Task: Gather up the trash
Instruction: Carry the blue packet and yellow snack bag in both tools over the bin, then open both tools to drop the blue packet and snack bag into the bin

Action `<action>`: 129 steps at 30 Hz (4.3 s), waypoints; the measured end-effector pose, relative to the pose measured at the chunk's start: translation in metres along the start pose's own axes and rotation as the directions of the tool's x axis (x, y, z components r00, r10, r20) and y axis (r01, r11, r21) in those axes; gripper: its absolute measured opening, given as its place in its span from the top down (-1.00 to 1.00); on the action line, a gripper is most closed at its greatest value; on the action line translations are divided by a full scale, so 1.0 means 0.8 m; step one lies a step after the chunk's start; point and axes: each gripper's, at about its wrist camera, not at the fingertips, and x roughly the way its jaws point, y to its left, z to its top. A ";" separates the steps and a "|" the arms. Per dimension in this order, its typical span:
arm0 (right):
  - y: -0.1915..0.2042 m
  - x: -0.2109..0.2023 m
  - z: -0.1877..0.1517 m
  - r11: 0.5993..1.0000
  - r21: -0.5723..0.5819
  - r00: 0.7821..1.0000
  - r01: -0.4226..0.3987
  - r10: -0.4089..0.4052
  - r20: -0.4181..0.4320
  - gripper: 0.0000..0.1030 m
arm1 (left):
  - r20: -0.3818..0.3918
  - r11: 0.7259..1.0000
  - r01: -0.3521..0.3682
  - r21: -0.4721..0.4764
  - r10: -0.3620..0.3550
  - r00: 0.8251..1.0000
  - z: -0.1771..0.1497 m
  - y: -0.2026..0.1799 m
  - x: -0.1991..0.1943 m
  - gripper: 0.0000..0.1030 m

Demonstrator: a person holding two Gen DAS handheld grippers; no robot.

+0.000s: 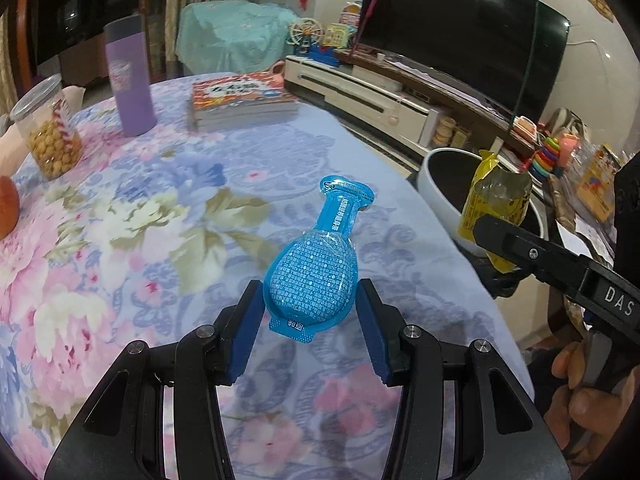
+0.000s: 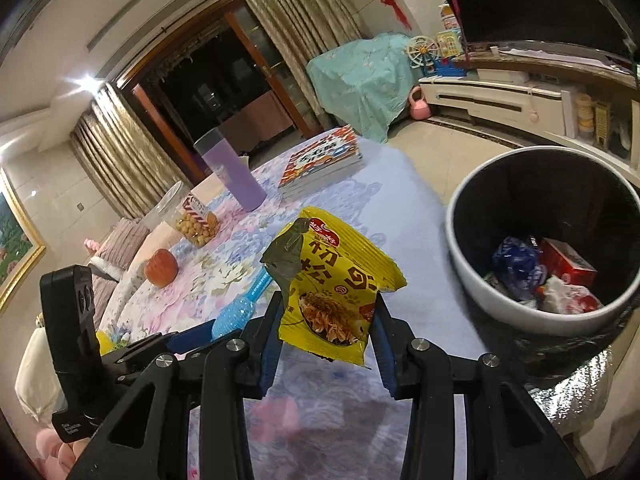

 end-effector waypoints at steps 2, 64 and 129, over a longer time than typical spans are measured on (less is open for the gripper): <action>-0.009 -0.007 0.001 1.000 0.006 1.000 0.008 -0.008 0.010 0.20 | 0.001 1.000 0.008 0.010 -0.008 1.000 0.002 -0.009 0.000 0.09; -0.146 -0.088 0.037 0.977 0.146 0.978 0.156 -0.173 0.114 0.20 | -0.021 0.963 0.130 0.236 -0.129 0.991 0.073 -0.180 0.056 0.09; -0.176 -0.046 0.067 0.968 0.167 0.981 0.188 -0.192 0.007 0.16 | -0.107 0.950 0.128 0.285 -0.102 0.989 0.104 -0.218 0.124 0.09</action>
